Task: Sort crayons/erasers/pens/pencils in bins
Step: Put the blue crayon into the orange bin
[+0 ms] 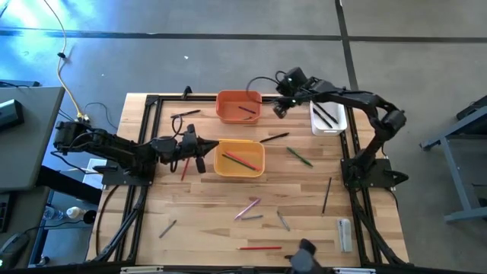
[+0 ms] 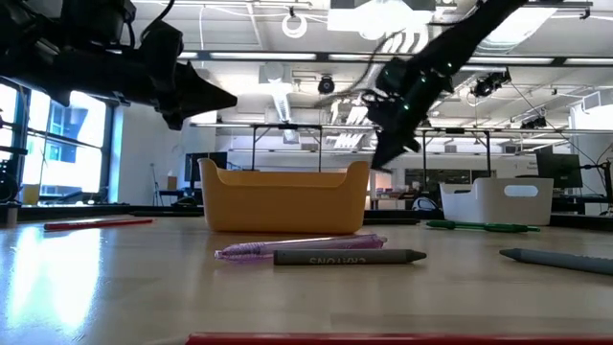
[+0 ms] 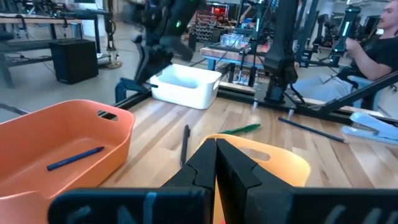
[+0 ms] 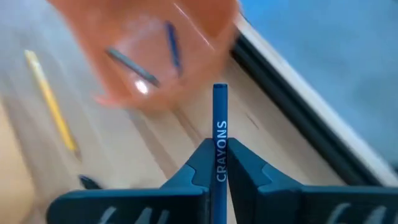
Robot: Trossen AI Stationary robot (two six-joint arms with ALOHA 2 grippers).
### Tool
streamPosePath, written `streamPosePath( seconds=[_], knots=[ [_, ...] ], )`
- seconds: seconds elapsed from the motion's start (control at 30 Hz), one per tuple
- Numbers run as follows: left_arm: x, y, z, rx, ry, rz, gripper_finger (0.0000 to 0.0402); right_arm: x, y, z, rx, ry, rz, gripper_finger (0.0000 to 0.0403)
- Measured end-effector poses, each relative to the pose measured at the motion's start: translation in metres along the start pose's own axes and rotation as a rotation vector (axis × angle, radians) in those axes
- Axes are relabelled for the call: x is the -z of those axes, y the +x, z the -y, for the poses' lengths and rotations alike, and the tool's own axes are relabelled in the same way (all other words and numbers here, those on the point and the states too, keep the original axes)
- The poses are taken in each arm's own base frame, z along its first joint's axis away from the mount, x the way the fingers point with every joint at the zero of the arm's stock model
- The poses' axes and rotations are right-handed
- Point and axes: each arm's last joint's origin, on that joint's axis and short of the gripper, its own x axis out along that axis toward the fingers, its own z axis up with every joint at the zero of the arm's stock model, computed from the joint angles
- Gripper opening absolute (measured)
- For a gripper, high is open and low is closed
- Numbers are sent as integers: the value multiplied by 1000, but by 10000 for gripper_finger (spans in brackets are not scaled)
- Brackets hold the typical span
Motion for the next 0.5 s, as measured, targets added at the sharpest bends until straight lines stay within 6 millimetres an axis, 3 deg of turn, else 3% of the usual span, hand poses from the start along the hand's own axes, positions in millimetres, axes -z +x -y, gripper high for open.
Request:
streamPosePath(
  seconds=[0.23, 0.5],
  knots=[
    [1, 1, -6, -30, -24, -18, 0, -55, 17, -38, -62, -171, 112, 12],
    [4, 1, -8, -51, -32, -40, 0, -75, 88, -48, -92, -206, 19, 12]
  ],
)
